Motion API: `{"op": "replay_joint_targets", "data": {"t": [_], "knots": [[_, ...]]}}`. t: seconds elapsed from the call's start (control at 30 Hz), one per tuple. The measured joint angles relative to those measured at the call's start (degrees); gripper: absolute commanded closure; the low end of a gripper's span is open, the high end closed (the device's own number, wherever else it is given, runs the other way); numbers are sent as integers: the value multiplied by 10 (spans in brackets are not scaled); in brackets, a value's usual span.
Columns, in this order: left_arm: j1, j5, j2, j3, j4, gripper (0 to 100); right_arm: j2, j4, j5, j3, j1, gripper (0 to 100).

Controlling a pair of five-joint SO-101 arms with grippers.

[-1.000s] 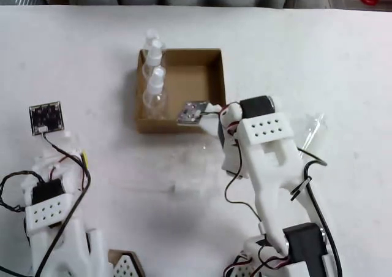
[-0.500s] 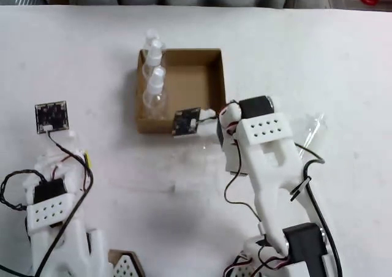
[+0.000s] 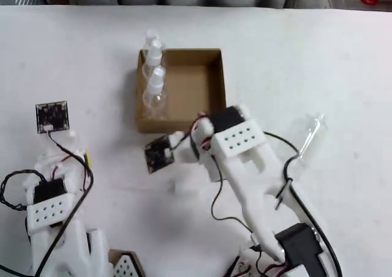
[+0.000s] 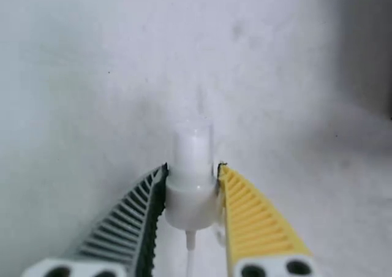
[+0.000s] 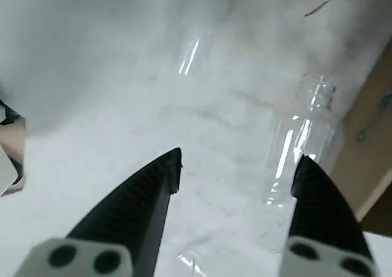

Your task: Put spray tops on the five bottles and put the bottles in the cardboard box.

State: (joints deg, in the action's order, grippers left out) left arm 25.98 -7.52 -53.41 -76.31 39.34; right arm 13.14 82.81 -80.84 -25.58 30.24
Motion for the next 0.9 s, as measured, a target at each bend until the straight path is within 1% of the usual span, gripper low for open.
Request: {"op": "replay_joint_targets", "data": {"t": [0.13, 0.3, 0.47, 0.9], "knots": [[0, 0, 0, 0, 0, 976, 0, -46, 0, -18, 4, 736], [0, 0, 0, 0, -11, 976, 0, -59, -3, -20, 2, 736], [0, 0, 0, 0, -11, 976, -3, -84, -19, -33, -20, 736], [0, 0, 0, 0, -11, 976, -87, -156, -23, -32, -29, 736]]}}
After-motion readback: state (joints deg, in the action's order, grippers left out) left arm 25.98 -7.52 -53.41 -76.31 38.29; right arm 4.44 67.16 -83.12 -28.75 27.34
